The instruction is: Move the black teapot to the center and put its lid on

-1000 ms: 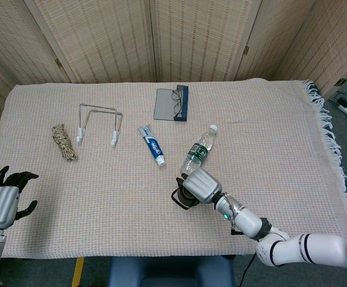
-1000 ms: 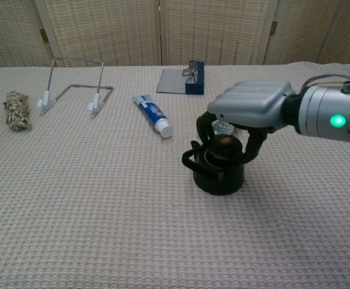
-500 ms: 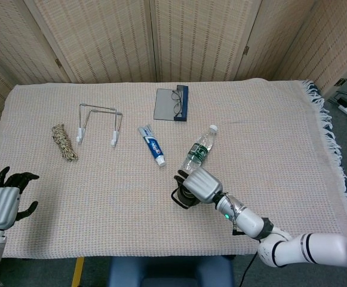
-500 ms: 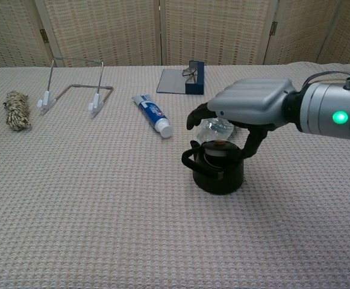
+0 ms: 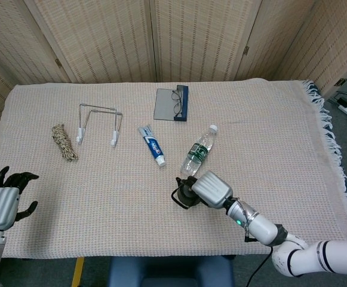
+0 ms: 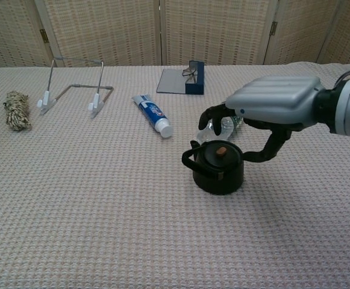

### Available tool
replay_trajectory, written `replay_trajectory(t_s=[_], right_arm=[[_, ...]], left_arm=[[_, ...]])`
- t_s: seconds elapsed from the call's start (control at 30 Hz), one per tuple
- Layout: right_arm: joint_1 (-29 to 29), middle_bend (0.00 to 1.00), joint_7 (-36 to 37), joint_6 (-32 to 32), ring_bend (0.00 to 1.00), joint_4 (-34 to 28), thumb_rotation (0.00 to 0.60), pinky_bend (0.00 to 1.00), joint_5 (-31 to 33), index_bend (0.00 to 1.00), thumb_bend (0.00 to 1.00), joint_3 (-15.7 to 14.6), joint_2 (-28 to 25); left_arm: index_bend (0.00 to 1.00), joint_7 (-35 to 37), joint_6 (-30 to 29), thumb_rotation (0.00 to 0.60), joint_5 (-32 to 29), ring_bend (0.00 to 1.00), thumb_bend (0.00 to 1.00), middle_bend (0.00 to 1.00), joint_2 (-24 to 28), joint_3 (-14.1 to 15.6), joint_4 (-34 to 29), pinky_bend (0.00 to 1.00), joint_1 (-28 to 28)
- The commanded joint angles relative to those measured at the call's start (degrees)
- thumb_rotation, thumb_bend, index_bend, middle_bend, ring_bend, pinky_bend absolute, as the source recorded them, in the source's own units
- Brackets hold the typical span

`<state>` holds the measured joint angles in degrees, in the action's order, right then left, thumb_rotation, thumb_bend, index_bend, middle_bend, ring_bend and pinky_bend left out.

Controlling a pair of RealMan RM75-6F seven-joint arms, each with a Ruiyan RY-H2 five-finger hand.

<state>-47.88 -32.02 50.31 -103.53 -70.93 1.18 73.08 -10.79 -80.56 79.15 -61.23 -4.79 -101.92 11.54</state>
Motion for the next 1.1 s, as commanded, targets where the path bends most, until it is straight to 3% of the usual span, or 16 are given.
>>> replay_trajectory(t_s=[0.03, 0.13, 0.33, 0.4, 0.5, 0.6, 0.7, 0.83, 1.1], right_arm=[[2.25, 0.32, 0.55, 3.40, 0.85, -1.29, 0.600, 0.79, -2.31, 0.20, 0.38, -0.91, -2.24], [5.53, 0.33, 0.86, 8.70, 0.81, -1.90, 0.600, 0.78, -4.98, 0.23, 0.38, -1.77, -4.53], [14.19, 0.33, 4.36, 20.10, 0.49, -1.40, 0.600, 0.45, -8.69, 0.24, 0.38, -3.99, -8.23], [17.43, 0.29, 5.43, 23.22, 0.40, -0.97, 0.600, 0.35, -8.53, 0.18, 0.38, -4.95, -9.38], [21.53, 0.13, 7.90, 26.16, 0.24, -1.89, 0.600, 0.19, -6.73, 0.02, 0.38, -5.85, -11.09], [25.37, 0.04, 10.83, 29.99, 0.14, -1.17, 0.600, 0.11, -7.17, 0.00, 0.38, -6.36, -12.03], [28.68, 0.02, 14.11, 33.14, 0.12, 0.91, 0.600, 0.10, -8.77, 0.00, 0.38, -6.93, -12.25], [31.95, 0.05, 20.18, 36.75, 0.19, 5.40, 0.600, 0.11, -11.78, 0.00, 0.38, -6.80, -11.07], [37.03, 0.08, 21.20, 39.77, 0.21, 9.04, 0.600, 0.11, -11.59, 0.00, 0.38, -6.03, -8.75]], left_arm=[[0.25, 0.05, -0.10, 0.600, -0.05, 0.19, 0.25, 0.24, 0.14, -0.07, -0.05, 0.00, -0.09], [0.25, 0.10, 0.11, 0.600, -0.36, 0.19, 0.25, 0.24, 0.15, -0.17, 0.01, 0.00, -0.06], [0.25, -0.72, 0.02, 0.600, -1.13, 0.19, 0.25, 0.24, -0.85, -0.59, 1.13, 0.00, 0.03], [0.25, -1.01, -0.14, 0.600, -1.40, 0.19, 0.25, 0.24, -1.43, -0.71, 1.64, 0.00, 0.00], [0.25, -1.52, 0.10, 0.600, -1.75, 0.19, 0.25, 0.24, -1.87, -0.55, 1.94, 0.00, -0.06], [0.25, -2.58, -0.44, 0.600, -2.00, 0.19, 0.25, 0.23, -2.67, -0.57, 2.60, 0.00, -0.26], [0.25, -2.35, -0.86, 0.600, -2.42, 0.18, 0.25, 0.23, -3.30, -0.49, 2.93, 0.00, -0.74], [0.24, -2.58, -1.47, 0.600, -2.85, 0.18, 0.25, 0.22, -3.82, -0.18, 3.28, 0.00, -1.49], [0.23, -4.81, -4.16, 0.600, -2.54, 0.18, 0.25, 0.22, -6.09, 0.28, 4.29, 0.00, -3.06]])
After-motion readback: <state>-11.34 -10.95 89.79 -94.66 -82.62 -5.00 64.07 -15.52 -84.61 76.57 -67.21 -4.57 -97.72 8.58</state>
